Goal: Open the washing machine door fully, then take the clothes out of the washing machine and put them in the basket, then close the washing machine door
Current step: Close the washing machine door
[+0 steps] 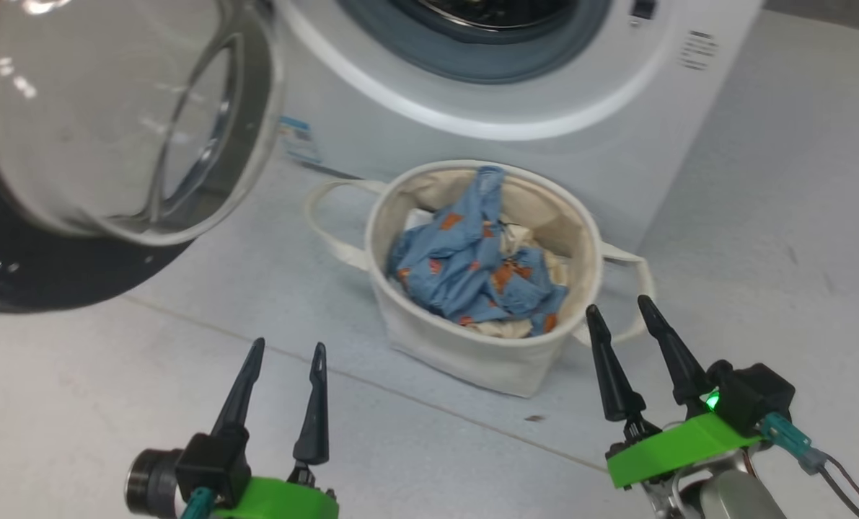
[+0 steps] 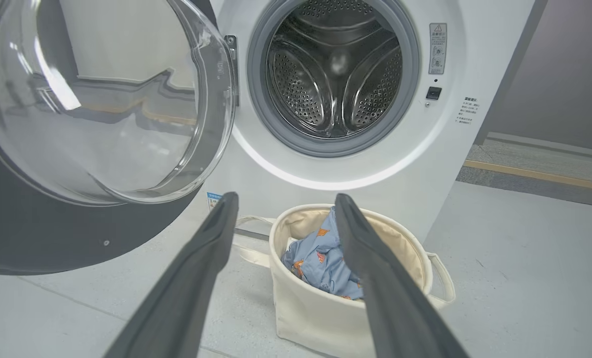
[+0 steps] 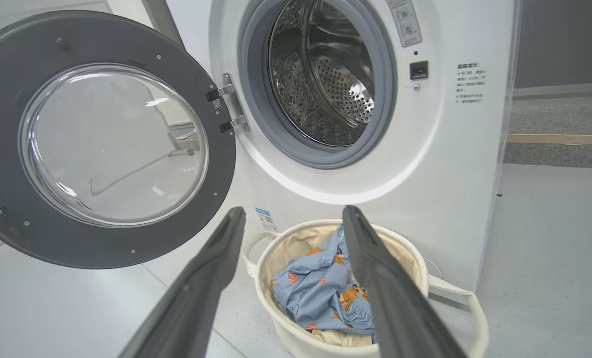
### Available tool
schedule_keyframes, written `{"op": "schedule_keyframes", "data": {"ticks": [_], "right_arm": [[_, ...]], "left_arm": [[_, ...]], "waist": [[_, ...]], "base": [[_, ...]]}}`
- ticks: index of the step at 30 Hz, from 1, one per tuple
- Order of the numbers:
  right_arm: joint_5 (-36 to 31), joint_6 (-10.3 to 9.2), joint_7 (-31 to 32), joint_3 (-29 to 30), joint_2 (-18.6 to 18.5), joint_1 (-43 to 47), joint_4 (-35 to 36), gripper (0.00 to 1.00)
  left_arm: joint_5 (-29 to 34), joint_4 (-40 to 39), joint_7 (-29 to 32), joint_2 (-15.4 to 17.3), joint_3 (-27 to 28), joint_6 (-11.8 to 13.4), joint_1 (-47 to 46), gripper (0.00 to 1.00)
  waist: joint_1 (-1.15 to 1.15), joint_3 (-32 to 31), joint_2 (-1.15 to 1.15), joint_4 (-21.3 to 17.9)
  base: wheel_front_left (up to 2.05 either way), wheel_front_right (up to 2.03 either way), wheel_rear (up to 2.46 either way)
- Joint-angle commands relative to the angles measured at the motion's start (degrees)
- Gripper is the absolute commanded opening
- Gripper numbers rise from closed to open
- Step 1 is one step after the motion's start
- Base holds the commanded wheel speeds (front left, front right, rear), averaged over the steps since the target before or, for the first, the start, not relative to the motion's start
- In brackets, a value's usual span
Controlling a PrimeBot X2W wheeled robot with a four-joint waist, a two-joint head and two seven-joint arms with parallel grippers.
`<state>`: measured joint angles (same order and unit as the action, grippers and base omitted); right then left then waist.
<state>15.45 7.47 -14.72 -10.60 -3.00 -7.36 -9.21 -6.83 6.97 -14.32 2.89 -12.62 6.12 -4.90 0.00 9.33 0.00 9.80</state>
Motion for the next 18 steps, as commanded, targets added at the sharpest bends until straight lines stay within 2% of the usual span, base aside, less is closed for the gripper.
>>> {"op": "schedule_keyframes", "data": {"ticks": [1,10,18], "right_arm": [[-0.6,0.02,-0.3,-1.6,0.1,-2.0,1.7,1.0],[-1.2,0.02,-0.3,-2.7,0.1,-1.5,2.0,1.0],[-0.9,0.02,-0.3,-3.5,0.1,-0.2,1.9,1.0]], "left_arm": [[-0.4,-2.2,-0.7,0.0,1.2,0.5,-0.8,1.0],[-0.9,-2.6,-0.7,0.0,-0.8,1.2,0.0,1.0],[-0.8,-2.4,-0.7,0.0,-1.6,1.3,0.8,1.0]], "waist": [[0.0,-0.1,0.0,3.8],[0.0,-1.0,0.0,12.1],[0.0,-1.9,0.0,17.2]], "base": [[0.0,0.0,0.0],[0.0,0.0,0.0],[0.0,0.0,0.0]]}}
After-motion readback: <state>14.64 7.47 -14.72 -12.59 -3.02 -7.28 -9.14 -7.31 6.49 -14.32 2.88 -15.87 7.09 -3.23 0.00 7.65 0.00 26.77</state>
